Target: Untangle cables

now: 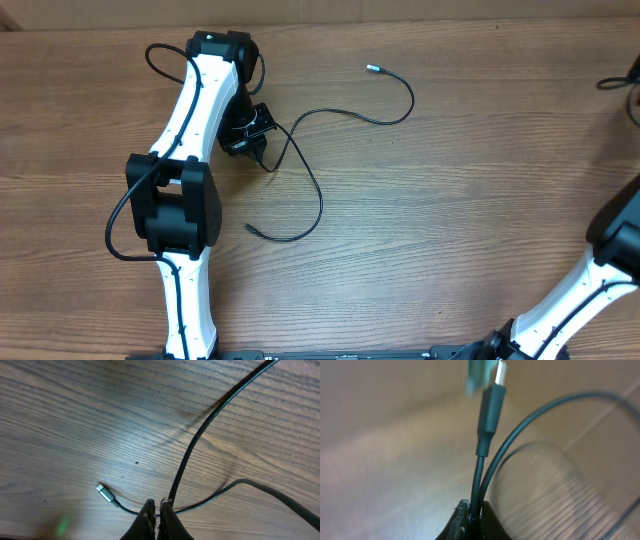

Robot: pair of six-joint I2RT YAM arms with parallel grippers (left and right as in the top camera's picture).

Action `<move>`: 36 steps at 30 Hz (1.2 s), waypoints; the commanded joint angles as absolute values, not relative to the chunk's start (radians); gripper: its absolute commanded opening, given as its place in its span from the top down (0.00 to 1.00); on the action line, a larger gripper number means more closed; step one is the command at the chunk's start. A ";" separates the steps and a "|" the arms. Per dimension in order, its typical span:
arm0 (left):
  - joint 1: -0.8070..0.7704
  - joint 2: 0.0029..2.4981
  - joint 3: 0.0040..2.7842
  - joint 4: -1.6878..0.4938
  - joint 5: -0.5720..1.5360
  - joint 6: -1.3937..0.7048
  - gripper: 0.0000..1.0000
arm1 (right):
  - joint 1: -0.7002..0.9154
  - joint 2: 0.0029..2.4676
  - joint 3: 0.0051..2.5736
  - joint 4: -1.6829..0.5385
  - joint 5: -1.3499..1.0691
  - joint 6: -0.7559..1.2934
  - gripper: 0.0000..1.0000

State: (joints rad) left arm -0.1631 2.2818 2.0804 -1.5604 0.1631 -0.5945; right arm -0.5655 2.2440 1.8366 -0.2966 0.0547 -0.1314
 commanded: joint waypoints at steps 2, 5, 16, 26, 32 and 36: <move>-0.162 2.289 2.097 -1.562 0.174 -0.636 0.96 | -0.543 2.286 1.847 -0.324 0.004 -0.067 0.91; -0.167 2.289 2.097 -1.563 0.176 -0.636 0.96 | -0.521 2.259 1.860 -0.344 -0.006 0.011 0.46; -0.197 2.289 2.097 -1.485 0.216 -0.630 0.96 | -0.402 1.987 2.081 -0.871 -0.004 0.198 0.00; -0.293 2.289 2.097 -1.359 0.307 -0.460 0.96 | -0.267 1.840 2.081 -1.289 -0.110 0.289 0.00; -0.349 2.289 2.097 -1.329 0.224 -0.426 0.96 | -0.201 1.844 2.074 -1.448 -0.110 0.288 0.00; -0.368 2.289 2.097 -1.339 0.161 -0.426 0.96 | -0.185 1.844 2.074 -1.480 -0.110 0.288 0.00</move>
State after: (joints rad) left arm -0.3595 2.2818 2.0808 -1.3354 0.2245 -0.4591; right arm -0.1947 1.8469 2.0716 -1.4647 -0.1059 0.2810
